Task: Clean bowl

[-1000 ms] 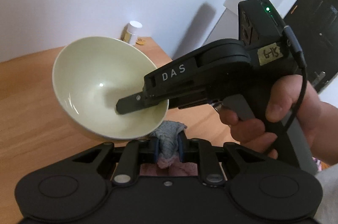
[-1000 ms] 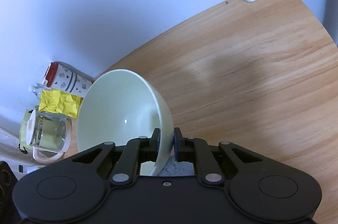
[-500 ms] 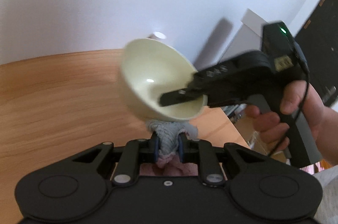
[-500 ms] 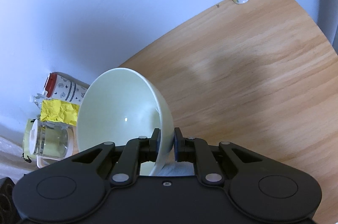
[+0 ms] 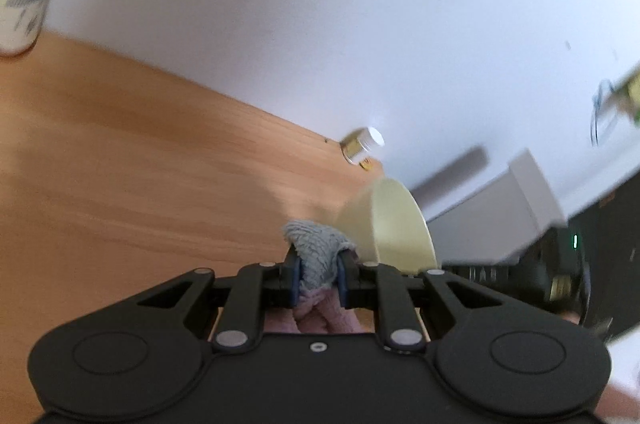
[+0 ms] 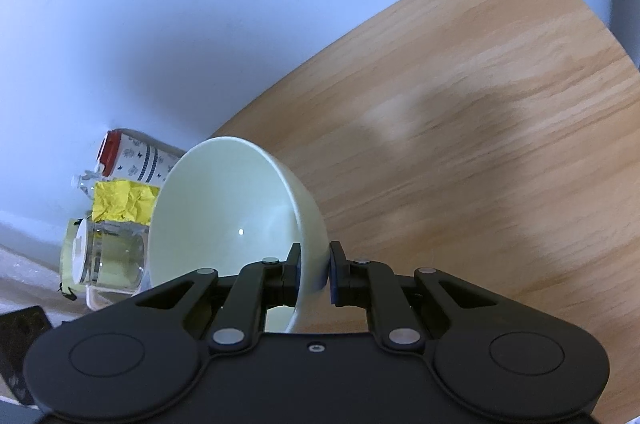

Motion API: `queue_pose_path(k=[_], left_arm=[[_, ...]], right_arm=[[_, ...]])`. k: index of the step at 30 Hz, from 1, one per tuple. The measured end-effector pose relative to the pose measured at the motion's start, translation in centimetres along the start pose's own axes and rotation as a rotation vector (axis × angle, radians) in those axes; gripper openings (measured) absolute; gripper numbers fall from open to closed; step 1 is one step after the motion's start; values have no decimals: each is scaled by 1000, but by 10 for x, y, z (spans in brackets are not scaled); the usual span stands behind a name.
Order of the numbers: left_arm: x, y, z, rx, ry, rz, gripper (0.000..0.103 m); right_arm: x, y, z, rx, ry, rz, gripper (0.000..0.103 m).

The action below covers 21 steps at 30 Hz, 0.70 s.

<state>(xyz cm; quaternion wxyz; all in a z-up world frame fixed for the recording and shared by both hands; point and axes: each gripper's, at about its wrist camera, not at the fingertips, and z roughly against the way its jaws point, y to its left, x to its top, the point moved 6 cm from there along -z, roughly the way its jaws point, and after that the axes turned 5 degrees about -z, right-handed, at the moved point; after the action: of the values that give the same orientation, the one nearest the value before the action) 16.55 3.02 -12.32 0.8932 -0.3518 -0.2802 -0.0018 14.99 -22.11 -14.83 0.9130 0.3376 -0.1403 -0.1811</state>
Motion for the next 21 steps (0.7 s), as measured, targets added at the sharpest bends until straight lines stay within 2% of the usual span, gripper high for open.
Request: queue_pose_path(k=[8, 14, 15, 21], left_arm=[[-15, -9, -5, -20, 108, -115, 13], [-30, -27, -11, -56, 199, -223, 13], [-35, -36, -14, -63, 214, -272, 13], [-44, -50, -26, -65, 242, -346, 13]], right_arm=[[0, -9, 0, -21, -15, -77, 12], [1, -14, -2, -52, -15, -80, 12], [0, -14, -4, -52, -9, -80, 12], [-3, -5, -8, -60, -29, -37, 13]])
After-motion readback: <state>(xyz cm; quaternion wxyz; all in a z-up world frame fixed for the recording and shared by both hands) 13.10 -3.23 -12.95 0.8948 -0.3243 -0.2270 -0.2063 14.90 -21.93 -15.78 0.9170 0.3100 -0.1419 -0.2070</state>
